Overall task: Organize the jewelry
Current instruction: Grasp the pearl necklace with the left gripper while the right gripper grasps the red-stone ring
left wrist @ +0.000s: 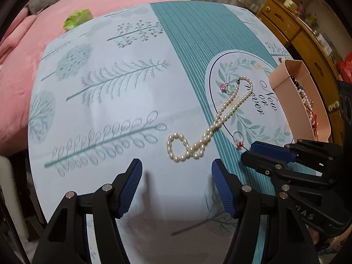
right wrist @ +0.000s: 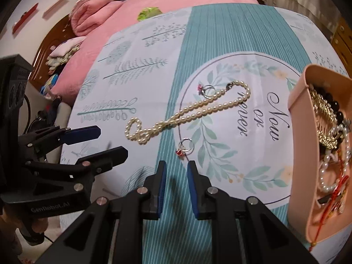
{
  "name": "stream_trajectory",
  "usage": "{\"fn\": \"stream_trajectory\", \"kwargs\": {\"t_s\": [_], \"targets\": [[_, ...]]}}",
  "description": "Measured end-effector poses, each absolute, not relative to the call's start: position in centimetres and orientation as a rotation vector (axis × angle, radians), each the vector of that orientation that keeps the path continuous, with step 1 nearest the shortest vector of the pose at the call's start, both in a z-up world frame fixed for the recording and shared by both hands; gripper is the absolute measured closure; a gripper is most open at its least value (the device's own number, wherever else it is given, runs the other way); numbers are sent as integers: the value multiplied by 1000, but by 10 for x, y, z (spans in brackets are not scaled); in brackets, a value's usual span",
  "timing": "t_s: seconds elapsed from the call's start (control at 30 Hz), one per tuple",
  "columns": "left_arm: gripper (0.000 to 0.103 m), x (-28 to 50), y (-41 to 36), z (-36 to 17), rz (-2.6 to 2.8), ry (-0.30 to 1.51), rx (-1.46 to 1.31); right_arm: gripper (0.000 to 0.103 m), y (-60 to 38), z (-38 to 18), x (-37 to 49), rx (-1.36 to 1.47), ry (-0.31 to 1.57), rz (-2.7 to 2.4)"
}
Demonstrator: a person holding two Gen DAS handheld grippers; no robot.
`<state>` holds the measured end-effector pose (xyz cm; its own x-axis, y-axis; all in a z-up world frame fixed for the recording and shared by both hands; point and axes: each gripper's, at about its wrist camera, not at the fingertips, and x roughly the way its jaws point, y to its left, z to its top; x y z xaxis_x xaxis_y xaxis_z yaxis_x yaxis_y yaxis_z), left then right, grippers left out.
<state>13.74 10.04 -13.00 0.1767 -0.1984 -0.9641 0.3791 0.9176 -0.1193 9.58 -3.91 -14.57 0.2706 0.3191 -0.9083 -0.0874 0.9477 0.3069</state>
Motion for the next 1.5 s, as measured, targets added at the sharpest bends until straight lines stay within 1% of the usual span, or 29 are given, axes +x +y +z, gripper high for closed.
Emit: {"fn": "stream_trajectory", "kwargs": {"t_s": [0.23,0.47,0.5,0.6,0.73,0.8,0.83,0.93,1.13,1.37,1.47,1.5], "targets": [[39,153,99,-131,-485,1329,210,83,-28,-148,96,150,1195,213],[39,158,96,-127,-571,1329,282,84,-7,-148,92,7,1136,158],[39,159,94,-127,-584,1327,292,84,-7,-148,92,6,1131,155],[39,162,89,-127,-606,1332,300,91,-11,-148,90,16,1124,137],[39,173,79,-136,-626,1371,269,91,-27,-148,87,67,1128,111],[40,173,70,-140,-645,1374,296,91,-36,-147,83,88,1130,103],[46,172,65,-141,-657,1367,319,91,-41,-147,81,102,1131,98],[55,171,49,-147,-689,1374,371,91,-50,-146,75,127,1131,91],[65,174,27,-149,-727,1376,432,91,-60,-145,68,182,1127,105],[68,175,9,-150,-738,1365,486,91,-69,-145,70,229,1127,121],[78,173,4,-150,-697,1345,526,91,-72,-145,70,250,1128,123],[84,171,2,-151,-683,1333,552,91,-73,-145,69,256,1127,123]]}}
